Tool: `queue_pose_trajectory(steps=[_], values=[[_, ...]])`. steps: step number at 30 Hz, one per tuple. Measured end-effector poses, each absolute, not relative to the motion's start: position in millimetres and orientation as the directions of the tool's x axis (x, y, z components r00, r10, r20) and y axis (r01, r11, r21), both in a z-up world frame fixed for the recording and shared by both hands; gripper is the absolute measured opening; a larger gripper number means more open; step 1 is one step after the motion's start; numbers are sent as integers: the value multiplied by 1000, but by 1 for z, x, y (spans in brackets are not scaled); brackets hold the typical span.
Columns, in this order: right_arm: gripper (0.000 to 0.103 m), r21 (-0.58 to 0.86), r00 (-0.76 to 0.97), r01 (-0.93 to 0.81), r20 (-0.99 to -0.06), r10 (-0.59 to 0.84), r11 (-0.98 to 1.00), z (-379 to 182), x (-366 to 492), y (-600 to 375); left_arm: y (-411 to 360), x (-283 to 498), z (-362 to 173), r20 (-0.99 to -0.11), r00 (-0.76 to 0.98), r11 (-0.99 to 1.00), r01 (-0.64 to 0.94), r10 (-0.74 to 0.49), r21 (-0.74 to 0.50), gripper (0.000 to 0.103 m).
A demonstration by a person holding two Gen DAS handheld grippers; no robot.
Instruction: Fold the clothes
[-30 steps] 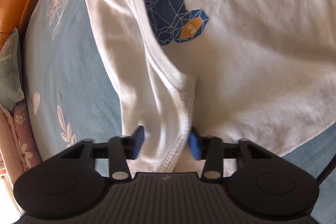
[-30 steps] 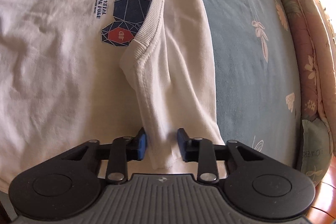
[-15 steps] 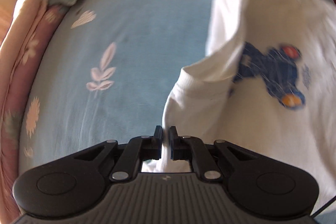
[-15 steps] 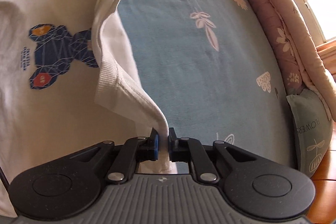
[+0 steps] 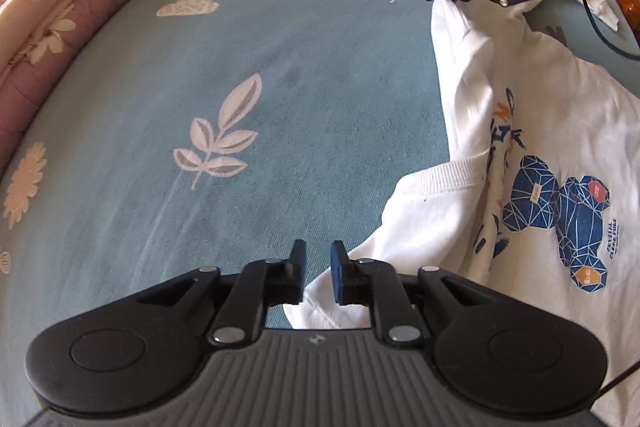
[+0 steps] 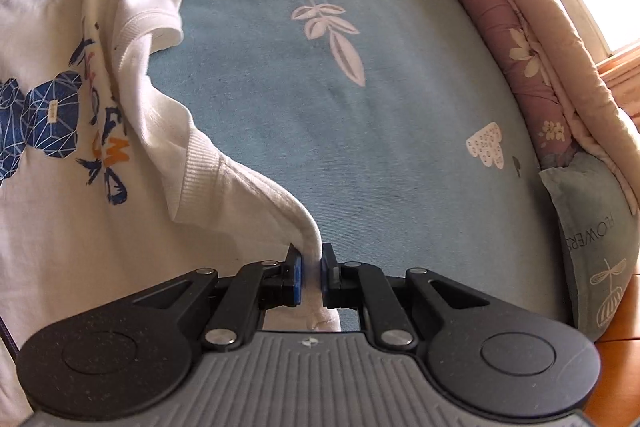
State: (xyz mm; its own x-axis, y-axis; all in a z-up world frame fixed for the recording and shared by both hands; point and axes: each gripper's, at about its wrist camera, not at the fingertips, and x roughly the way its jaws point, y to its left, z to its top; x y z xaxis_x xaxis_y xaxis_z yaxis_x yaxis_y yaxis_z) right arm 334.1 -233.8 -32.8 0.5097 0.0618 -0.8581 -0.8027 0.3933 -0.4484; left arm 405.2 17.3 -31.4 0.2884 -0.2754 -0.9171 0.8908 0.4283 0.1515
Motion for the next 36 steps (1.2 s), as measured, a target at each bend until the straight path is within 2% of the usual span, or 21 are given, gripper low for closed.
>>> queue_pose_trajectory(steps=[4,8,15,19,20,22,26,36], values=[[12,-428,489,-813,-870,64,396,-37,330,-232,3,411,-51,-949,200,314,942,-244,118,22],[12,-419,484,-812,-873,65,406,-37,328,-234,-2,400,-69,-975,144,252,963,-171,98,22],[12,-409,478,-808,-876,65,424,-36,319,-238,-3,378,-72,-974,176,202,969,-147,144,21],[13,-402,470,-813,-880,66,422,-39,312,-236,-9,366,-75,-974,193,157,972,-122,173,15],[13,-401,469,-813,-881,67,421,-40,311,-235,-11,362,-76,-973,198,151,972,-115,180,8],[13,-399,467,-815,-882,67,421,-41,309,-233,-12,357,-76,-975,196,172,969,-106,176,0],[13,-403,474,-813,-878,74,421,-38,307,-230,-8,359,-70,-969,220,291,940,-113,179,0],[13,-447,540,-763,-838,80,468,-20,331,-233,19,392,-28,-893,428,496,811,-142,310,0]])
